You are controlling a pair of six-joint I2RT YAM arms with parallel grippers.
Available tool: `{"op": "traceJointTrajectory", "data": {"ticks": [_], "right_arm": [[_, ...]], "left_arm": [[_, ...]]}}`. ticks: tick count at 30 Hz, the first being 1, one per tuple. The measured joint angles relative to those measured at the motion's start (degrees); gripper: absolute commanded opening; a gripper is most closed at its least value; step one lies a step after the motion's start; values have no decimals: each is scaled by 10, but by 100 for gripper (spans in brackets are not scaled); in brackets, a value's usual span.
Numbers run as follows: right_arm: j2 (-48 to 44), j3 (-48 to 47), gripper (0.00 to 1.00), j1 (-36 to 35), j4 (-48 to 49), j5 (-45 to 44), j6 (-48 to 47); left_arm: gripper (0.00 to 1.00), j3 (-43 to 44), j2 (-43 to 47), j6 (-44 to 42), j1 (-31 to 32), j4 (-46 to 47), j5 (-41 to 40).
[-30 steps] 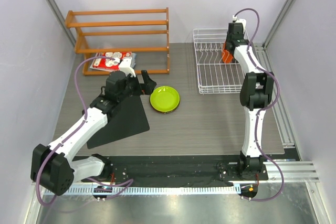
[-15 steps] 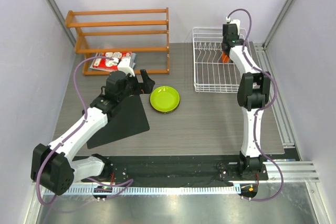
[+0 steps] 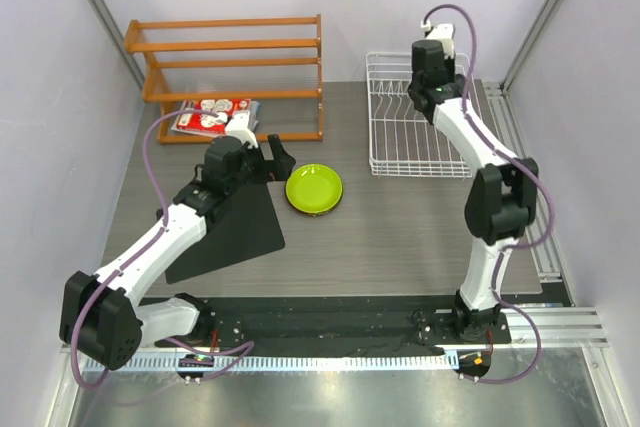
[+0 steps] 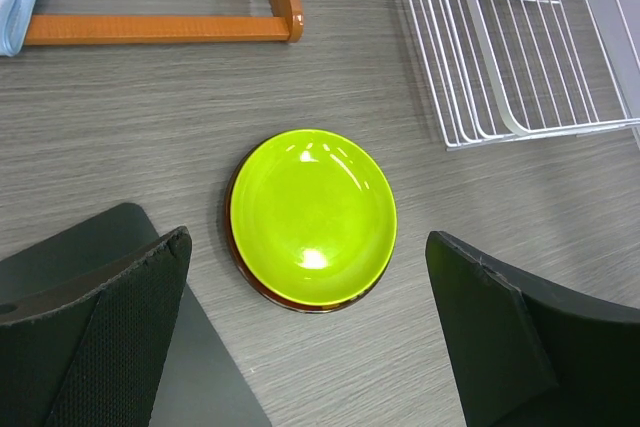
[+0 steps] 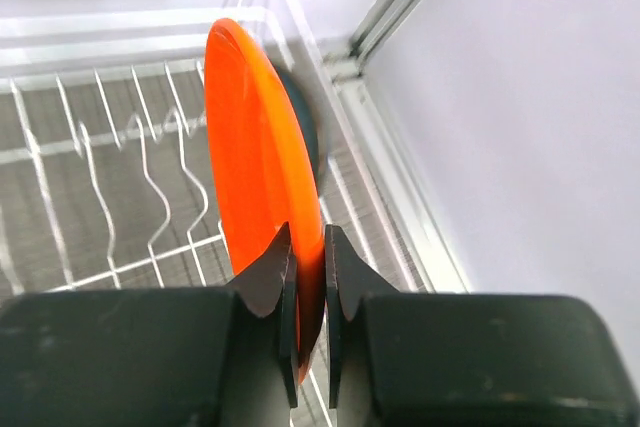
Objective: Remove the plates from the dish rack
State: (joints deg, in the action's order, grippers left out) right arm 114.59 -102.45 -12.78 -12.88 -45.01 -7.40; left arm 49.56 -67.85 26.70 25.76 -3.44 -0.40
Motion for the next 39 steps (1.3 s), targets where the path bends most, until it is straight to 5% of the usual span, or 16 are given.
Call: {"op": "traceJointTrajectory", "data": {"ticks": [5, 13, 18, 26, 34, 39], "right_arm": [[-136, 58, 1, -17, 3, 13, 37], [-372, 283, 1, -39, -9, 273, 214], [-405, 408, 1, -45, 13, 449, 308], [-405, 518, 2, -63, 87, 611, 414], [-406, 548, 2, -73, 192, 694, 493], [-395, 570, 2, -74, 254, 719, 537]], "left_arm": [[99, -14, 0, 16, 0, 9, 7], [100, -26, -28, 50, 0, 58, 51], [99, -35, -62, 88, 0, 123, 94], [99, -51, -113, 144, 0, 210, 147], [87, -64, -148, 179, 0, 268, 175], [54, -78, -149, 200, 0, 316, 186]]}}
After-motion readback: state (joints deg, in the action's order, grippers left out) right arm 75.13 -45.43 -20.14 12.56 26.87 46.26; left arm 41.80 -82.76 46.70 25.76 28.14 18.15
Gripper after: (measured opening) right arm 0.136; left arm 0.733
